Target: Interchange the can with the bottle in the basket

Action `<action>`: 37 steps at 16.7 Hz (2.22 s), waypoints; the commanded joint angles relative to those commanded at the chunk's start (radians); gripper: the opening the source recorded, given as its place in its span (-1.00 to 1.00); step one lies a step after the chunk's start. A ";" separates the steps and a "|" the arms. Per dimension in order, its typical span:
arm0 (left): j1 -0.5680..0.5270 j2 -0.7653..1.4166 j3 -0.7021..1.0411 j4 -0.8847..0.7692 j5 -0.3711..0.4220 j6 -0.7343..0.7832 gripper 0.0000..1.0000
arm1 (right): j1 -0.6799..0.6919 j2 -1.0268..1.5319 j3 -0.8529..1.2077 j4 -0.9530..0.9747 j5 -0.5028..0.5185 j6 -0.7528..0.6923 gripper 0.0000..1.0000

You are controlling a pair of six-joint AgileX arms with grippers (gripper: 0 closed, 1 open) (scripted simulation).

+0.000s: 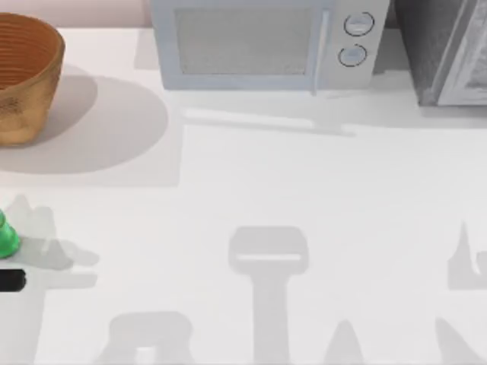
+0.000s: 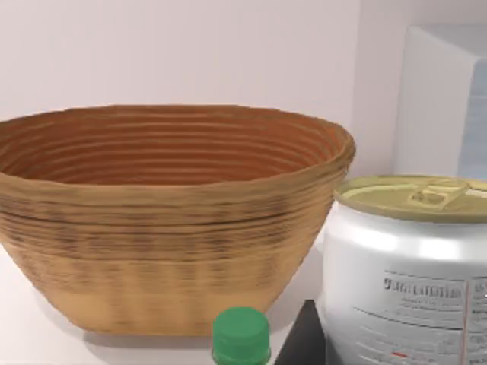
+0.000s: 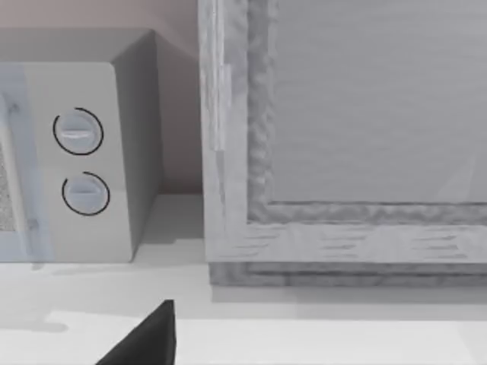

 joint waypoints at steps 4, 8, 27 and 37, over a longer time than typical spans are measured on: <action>-0.003 0.094 0.034 0.041 0.032 0.000 -1.00 | 0.000 0.000 0.000 0.000 0.000 0.000 1.00; -0.031 0.320 0.139 0.162 0.134 0.005 -1.00 | 0.000 0.000 0.000 0.000 0.000 0.000 1.00; -0.321 2.090 0.962 1.152 1.038 0.027 -1.00 | 0.000 0.000 0.000 0.000 0.000 0.000 1.00; -0.376 2.525 1.133 1.373 1.246 0.025 -1.00 | 0.000 0.000 0.000 0.000 0.000 0.000 1.00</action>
